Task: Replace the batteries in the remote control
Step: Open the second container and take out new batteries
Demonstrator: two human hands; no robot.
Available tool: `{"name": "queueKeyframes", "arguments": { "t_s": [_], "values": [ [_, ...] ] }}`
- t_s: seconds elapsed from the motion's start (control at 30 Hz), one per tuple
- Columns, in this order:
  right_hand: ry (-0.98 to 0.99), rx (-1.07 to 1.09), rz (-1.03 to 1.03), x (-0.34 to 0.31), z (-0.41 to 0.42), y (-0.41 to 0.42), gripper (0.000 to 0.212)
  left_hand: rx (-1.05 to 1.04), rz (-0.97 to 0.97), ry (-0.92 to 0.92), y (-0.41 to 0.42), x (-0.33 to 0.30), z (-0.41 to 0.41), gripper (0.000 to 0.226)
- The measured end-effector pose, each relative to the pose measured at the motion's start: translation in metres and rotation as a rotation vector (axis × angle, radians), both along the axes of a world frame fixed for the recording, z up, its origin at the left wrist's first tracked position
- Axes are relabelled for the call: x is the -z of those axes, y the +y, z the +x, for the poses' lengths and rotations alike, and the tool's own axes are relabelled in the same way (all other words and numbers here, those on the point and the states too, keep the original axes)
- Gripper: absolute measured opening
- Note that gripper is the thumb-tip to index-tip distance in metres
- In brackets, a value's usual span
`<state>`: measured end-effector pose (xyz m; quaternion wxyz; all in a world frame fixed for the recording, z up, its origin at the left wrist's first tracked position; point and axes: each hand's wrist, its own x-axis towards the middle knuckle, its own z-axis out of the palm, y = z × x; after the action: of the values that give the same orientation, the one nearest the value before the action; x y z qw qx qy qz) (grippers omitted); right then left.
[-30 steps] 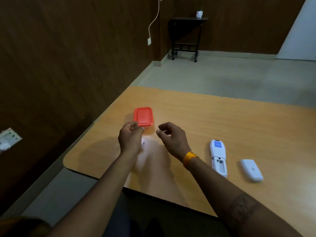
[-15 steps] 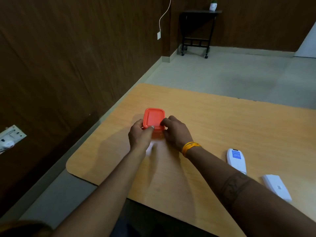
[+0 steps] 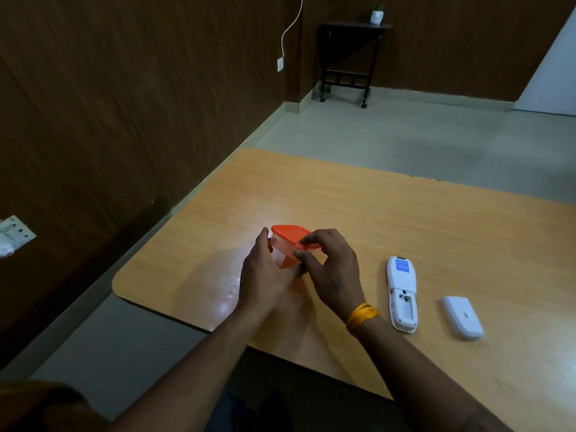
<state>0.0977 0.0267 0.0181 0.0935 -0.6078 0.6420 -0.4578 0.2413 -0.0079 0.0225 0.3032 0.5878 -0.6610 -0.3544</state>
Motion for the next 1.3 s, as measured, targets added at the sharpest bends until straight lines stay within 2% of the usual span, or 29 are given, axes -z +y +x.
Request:
{"name": "queueKeyframes", "arguments": {
  "t_s": [0.1,0.23,0.43,0.67,0.83,0.97,1.03,1.17,1.3],
  "values": [
    [-0.051,-0.029,0.016,-0.004,0.004,0.022,0.020,0.002,-0.067,-0.028,0.012,0.004,0.002,0.102],
    [-0.006,-0.039,0.012,-0.002,0.004,0.034,0.027,-0.001,-0.118,-0.064,0.016,0.004,0.001,0.090],
    [0.057,-0.041,-0.058,-0.002,-0.003,0.033,0.022,0.013,-0.158,0.008,0.015,0.006,0.001,0.076],
    [-0.035,-0.032,-0.066,0.001,-0.004,0.028,0.023,0.032,-0.207,0.037,0.012,0.008,0.003,0.082],
    [-0.115,0.102,-0.117,-0.015,-0.020,0.018,0.015,0.080,-0.197,0.095,0.017,0.004,0.010,0.084],
    [-0.118,0.114,-0.058,-0.021,-0.026,0.008,0.017,0.065,-0.177,0.131,0.017,0.004,0.012,0.085],
    [-0.108,0.100,-0.020,-0.011,-0.025,0.009,0.018,0.064,-0.178,0.119,0.014,0.006,0.011,0.091],
    [-0.118,0.180,-0.020,0.006,-0.027,0.004,0.005,0.074,-0.168,0.092,0.010,0.009,0.013,0.099],
    [-0.230,0.341,-0.002,0.000,-0.041,-0.005,0.015,0.063,-0.138,-0.031,0.000,0.015,0.023,0.083]
  ]
}}
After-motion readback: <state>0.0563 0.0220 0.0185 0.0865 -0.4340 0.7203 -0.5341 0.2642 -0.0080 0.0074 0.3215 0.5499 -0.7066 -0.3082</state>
